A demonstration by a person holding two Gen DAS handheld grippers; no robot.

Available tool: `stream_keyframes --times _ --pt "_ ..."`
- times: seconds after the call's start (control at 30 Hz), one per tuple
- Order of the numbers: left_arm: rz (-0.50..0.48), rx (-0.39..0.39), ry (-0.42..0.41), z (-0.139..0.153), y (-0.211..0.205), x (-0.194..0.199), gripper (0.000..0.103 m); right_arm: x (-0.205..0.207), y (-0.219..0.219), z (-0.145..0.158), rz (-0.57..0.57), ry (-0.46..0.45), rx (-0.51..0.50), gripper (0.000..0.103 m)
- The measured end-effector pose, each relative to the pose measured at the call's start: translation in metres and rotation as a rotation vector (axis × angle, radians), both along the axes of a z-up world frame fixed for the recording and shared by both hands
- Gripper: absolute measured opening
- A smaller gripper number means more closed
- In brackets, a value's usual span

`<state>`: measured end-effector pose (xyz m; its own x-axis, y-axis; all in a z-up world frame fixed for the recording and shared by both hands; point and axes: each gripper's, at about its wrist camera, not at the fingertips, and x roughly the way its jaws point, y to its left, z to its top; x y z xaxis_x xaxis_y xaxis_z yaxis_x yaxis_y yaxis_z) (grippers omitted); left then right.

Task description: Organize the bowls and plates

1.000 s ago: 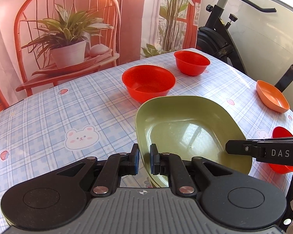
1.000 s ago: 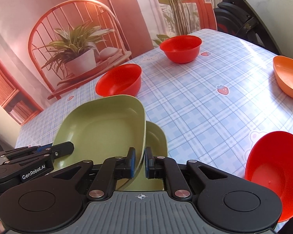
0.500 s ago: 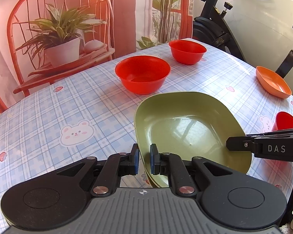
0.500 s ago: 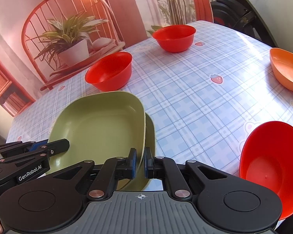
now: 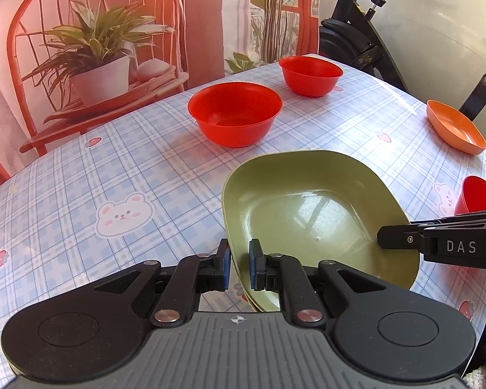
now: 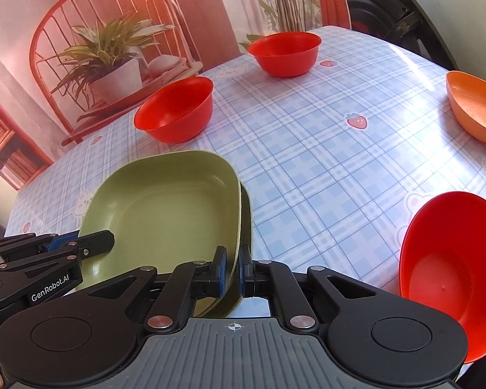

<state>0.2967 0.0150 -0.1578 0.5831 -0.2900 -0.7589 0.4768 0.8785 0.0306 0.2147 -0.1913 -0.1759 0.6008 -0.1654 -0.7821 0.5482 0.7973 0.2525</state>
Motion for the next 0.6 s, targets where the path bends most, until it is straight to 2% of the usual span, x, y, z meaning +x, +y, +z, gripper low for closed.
stream_keyframes --times 0.47,0.6 --pt "0.001 0.027 -0.003 -0.0017 -0.0004 -0.001 0.013 0.0023 0.0009 -0.0016 0.021 0.009 -0.023 0.008" --pt "0.006 0.018 -0.001 -0.0013 0.0007 -0.001 0.013 0.0039 0.0036 -0.0001 0.045 0.012 -0.039 0.013"
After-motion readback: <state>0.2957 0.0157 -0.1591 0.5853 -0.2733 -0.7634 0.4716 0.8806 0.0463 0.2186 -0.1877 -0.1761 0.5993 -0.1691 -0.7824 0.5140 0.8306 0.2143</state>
